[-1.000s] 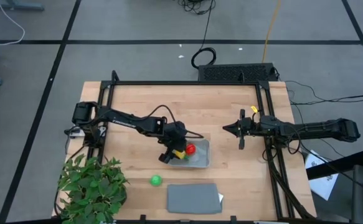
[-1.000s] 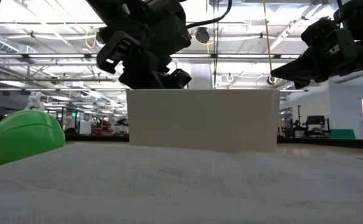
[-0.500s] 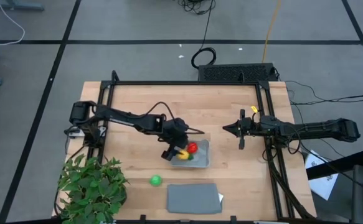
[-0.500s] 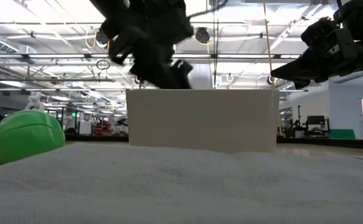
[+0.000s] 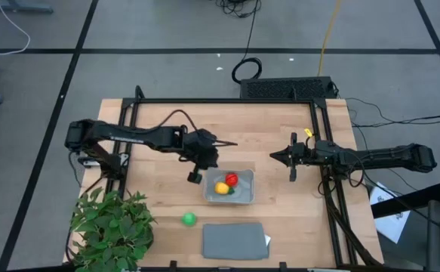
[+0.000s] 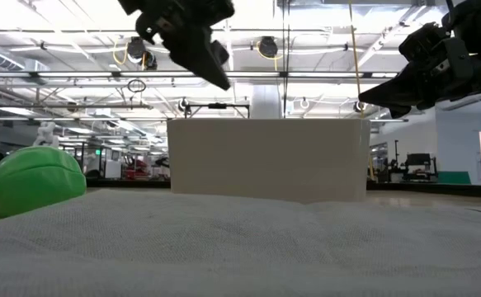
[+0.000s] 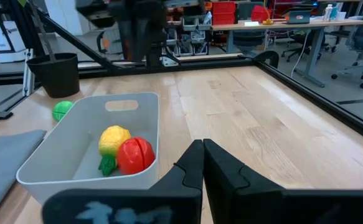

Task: Pick and placing Produce into tupperware
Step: Put the green pear into the gray bin

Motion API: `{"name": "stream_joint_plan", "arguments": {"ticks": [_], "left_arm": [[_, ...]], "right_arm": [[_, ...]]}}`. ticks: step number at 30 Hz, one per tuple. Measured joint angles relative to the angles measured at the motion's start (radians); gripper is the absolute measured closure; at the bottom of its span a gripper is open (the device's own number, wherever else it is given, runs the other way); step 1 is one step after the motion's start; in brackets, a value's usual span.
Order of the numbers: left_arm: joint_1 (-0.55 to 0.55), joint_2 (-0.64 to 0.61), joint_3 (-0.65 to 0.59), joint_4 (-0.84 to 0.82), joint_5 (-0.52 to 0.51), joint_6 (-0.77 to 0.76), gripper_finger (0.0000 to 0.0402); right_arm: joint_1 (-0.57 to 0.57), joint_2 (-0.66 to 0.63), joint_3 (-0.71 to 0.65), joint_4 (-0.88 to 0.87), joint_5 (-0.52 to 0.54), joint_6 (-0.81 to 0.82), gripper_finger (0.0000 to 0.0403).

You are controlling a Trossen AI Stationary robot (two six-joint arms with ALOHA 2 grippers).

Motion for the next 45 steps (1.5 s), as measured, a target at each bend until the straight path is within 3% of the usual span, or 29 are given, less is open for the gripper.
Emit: {"name": "stream_joint_plan", "arguments": {"ticks": [4,10,14,27,37,45], "left_arm": [[0.008,-0.076,-0.098,0.105,-0.048,-0.010,0.0400],[0.046,-0.189,-0.322,0.447,-0.059,-0.107,0.0401],[0.053,-0.226,-0.437,0.614,-0.119,-0.147,0.0401],[-0.038,-0.239,-0.757,1.160,-0.192,-0.211,0.0401],[-0.018,-0.238,-0.965,1.428,-0.192,-0.266,0.0402],[0.002,-0.276,-1.049,1.525,-0.210,-0.251,0.0402]], "right_arm": [[0.000,0.000,0.000,0.003,0.000,0.000,0.0403],[0.000,0.000,0.000,0.003,0.000,-0.001,0.0403],[0.000,0.000,0.000,0.007,0.000,-0.001,0.0403],[0.000,0.008,0.000,-0.001,0.000,-0.006,0.0403],[0.000,0.009,0.000,0.018,0.000,-0.020,0.0403],[0.000,-0.026,0.000,0.022,0.000,-0.018,0.0403]]}}
